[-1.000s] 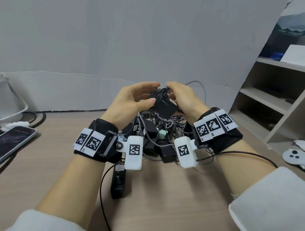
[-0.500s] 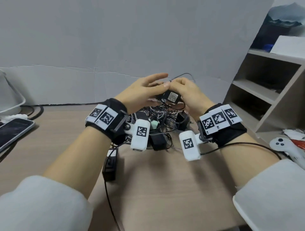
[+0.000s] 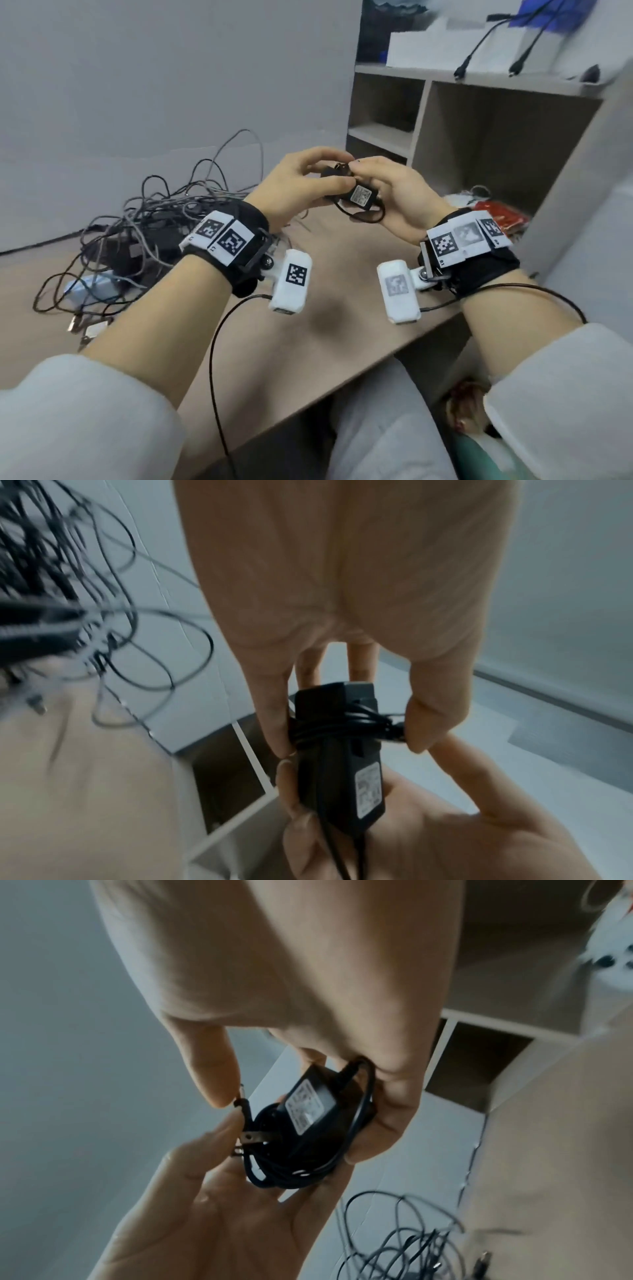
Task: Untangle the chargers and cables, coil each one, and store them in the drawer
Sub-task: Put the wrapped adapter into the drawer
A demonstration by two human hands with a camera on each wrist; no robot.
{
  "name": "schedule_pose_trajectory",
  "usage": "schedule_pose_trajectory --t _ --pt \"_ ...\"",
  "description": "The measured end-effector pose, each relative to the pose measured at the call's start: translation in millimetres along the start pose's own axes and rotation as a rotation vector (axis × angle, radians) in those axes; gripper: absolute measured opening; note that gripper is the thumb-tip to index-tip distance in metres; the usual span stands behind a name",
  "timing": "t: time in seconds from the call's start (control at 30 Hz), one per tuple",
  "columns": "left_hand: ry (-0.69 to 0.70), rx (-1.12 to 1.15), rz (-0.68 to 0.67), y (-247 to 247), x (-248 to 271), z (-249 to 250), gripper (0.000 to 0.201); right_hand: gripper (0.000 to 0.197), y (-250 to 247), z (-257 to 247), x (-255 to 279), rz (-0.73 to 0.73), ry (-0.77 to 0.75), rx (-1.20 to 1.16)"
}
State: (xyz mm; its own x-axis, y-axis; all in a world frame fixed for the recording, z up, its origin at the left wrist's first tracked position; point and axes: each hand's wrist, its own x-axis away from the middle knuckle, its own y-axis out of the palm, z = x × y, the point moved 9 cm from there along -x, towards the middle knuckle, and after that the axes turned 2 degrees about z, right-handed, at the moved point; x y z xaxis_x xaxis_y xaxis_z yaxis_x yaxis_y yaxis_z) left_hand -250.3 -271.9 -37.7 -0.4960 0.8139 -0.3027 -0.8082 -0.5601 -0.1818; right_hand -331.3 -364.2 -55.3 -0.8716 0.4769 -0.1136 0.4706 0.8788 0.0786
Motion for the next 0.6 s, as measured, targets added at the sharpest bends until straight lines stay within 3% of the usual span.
schedule_pose_trajectory --t 0.1,0.23,0.3,0.4,0.47,0.6 --pt "-0.017 0.041 -0.030 46 -11 -5 0.033 0.021 -49 6 17 0.086 0.009 -0.070" --pt "-0.042 0.110 -0.005 93 -25 -20 0.034 0.038 -138 19 45 0.313 0.075 0.027" --pt "-0.077 0.130 -0.048 122 -31 -30 0.037 0.037 -184 35 60 0.421 0.123 -0.039" --pt "-0.113 0.106 -0.173 176 -41 -39 0.046 0.029 -257 60 89 0.760 0.132 -0.129" --pt "-0.108 0.061 -0.241 211 -48 -39 0.038 0.026 -304 82 104 0.960 0.166 -0.100" --pt "-0.077 -0.022 -0.337 265 -68 -38 0.032 0.019 -371 137 109 1.081 0.334 -0.083"
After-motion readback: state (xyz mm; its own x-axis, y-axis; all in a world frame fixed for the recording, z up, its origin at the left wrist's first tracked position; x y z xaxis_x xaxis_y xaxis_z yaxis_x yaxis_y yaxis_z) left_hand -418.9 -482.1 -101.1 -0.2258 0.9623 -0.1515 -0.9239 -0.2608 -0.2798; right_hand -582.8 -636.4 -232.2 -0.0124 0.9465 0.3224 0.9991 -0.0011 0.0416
